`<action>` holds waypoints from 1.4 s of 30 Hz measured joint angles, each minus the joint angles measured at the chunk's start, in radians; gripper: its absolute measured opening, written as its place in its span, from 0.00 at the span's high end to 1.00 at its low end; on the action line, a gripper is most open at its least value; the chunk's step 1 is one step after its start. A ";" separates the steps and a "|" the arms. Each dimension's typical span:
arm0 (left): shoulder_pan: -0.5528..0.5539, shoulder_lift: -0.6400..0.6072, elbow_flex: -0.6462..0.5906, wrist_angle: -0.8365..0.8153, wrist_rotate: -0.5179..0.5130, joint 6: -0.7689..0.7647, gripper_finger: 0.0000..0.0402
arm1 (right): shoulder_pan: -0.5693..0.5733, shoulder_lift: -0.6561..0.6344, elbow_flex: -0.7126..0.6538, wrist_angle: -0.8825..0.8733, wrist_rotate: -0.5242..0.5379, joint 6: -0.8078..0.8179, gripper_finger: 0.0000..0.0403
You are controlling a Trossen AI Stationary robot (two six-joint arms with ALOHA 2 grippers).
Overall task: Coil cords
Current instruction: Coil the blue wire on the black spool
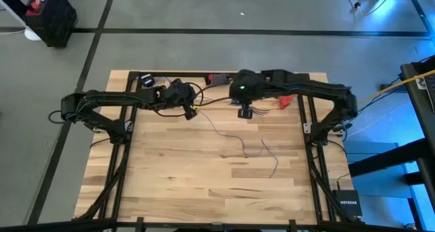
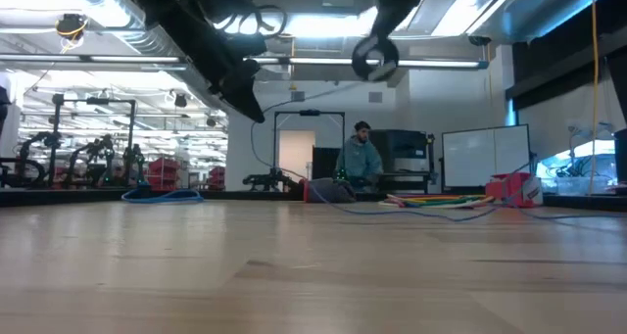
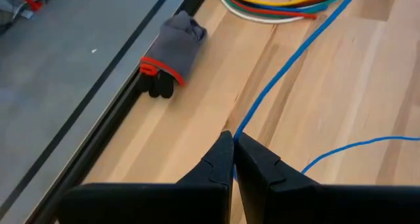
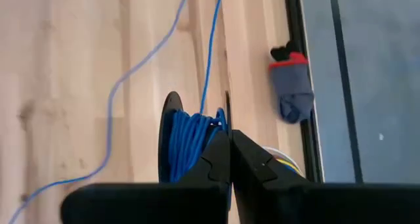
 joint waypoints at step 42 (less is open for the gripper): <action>-0.226 -0.109 0.009 0.207 0.136 0.013 0.99 | -0.039 0.214 -0.254 0.959 0.041 0.031 0.99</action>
